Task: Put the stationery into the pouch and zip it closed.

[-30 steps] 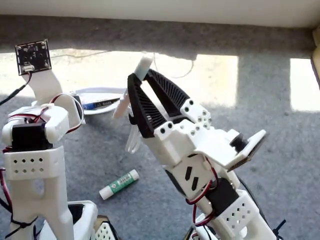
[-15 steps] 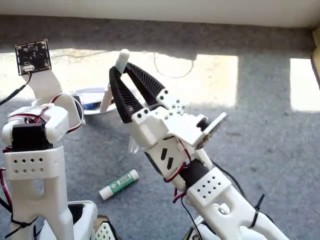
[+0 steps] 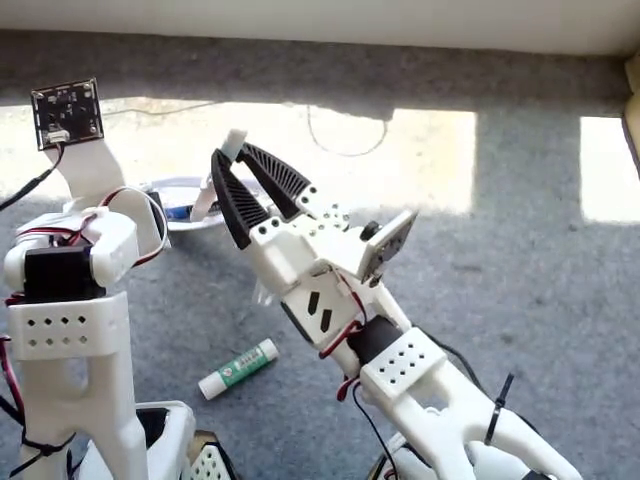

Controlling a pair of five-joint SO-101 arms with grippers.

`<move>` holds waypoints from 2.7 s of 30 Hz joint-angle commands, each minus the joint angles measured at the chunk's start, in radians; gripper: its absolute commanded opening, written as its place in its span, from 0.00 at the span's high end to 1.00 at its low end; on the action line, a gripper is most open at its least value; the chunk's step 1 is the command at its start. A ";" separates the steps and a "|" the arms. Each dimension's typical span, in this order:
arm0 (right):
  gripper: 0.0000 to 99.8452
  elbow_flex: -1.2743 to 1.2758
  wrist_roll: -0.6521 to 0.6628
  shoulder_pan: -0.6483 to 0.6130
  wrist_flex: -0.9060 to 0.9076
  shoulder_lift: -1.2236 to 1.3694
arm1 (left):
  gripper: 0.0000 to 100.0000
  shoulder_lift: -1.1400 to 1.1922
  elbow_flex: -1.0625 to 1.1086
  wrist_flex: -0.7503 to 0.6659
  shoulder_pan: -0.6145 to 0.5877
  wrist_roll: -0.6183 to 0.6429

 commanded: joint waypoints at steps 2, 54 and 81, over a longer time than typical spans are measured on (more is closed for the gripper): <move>0.99 0.044 0.032 -0.048 -0.019 -0.008 | 0.99 -0.024 -0.027 -0.021 0.013 -0.008; 0.88 -0.512 0.242 -0.127 1.526 -0.476 | 0.99 -0.030 0.007 -0.023 -0.145 -0.006; 0.88 -0.400 0.453 -0.308 1.891 -0.226 | 0.99 -0.030 -0.002 -0.025 -0.367 -0.002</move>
